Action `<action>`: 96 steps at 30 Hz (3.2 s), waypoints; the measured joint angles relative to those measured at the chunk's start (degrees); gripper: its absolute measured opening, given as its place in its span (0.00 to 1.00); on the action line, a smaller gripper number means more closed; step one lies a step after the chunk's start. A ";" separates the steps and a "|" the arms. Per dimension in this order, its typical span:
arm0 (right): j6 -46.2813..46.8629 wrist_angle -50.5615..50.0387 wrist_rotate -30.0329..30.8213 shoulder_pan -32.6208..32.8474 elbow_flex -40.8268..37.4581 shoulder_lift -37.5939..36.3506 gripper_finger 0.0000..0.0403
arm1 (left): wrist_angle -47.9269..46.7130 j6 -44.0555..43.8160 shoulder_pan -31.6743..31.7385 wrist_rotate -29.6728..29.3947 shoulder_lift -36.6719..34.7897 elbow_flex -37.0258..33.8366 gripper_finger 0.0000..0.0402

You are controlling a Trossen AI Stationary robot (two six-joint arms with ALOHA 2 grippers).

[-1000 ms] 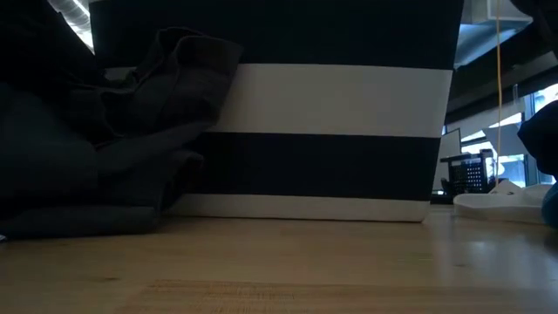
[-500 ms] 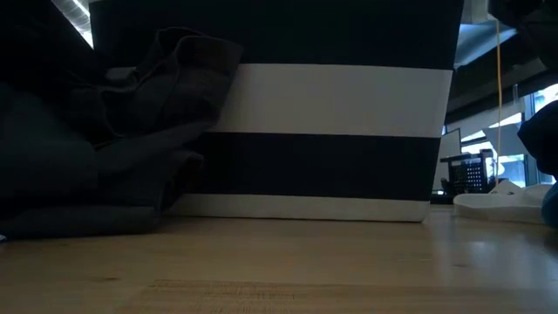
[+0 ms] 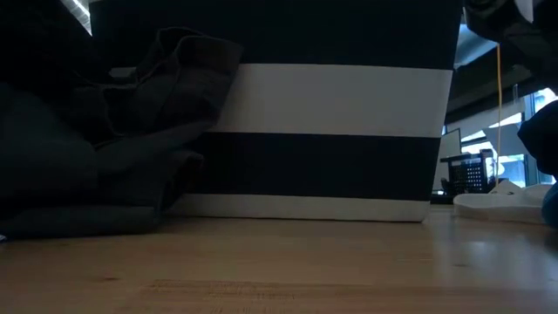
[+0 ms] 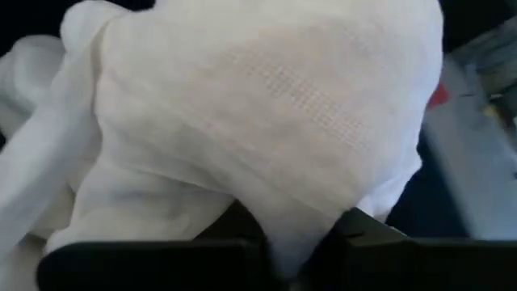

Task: Sort clothes
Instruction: Put the white shirt into the top blue laundry bin, then move the black boxer to the left

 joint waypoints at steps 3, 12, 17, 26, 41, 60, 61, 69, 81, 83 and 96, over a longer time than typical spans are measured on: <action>1.18 -1.37 -2.13 0.05 -0.06 0.36 0.15 | -0.08 0.02 0.00 0.02 0.00 0.00 0.56; -0.56 -1.75 1.42 0.00 -0.04 0.23 0.46 | -0.12 0.24 0.00 0.00 0.00 0.00 0.56; -1.24 -3.08 1.48 0.44 -0.02 -3.14 0.60 | -0.01 0.59 0.00 0.00 0.00 0.00 0.56; 1.29 -12.48 1.39 6.91 0.05 -12.95 0.64 | 0.00 1.04 0.00 0.00 0.00 0.00 0.56; 21.58 -28.38 -8.79 29.22 -4.72 -22.55 0.63 | 0.02 3.87 0.00 0.00 0.00 0.00 0.56; 67.50 -28.60 3.99 65.55 -40.72 -40.97 0.63 | 0.02 7.18 0.00 0.61 0.00 0.00 0.56; 70.36 -28.60 4.70 67.50 -41.53 -41.45 0.63 | 0.00 7.54 0.00 0.63 0.00 0.00 0.56; 89.12 -25.26 7.34 79.18 -46.67 -41.79 0.63 | 0.00 8.33 0.39 0.65 0.00 0.00 0.56; 106.31 -4.89 5.22 88.17 -64.67 -41.66 0.63 | 0.02 16.51 1.55 0.91 0.00 0.00 0.56; 107.94 -0.98 3.84 88.21 -67.25 -41.66 0.63 | 0.06 17.74 1.55 0.92 0.00 0.00 0.56; 109.86 12.43 5.55 88.09 -79.41 -41.67 0.63 | 0.02 18.84 1.56 0.88 0.00 0.00 0.56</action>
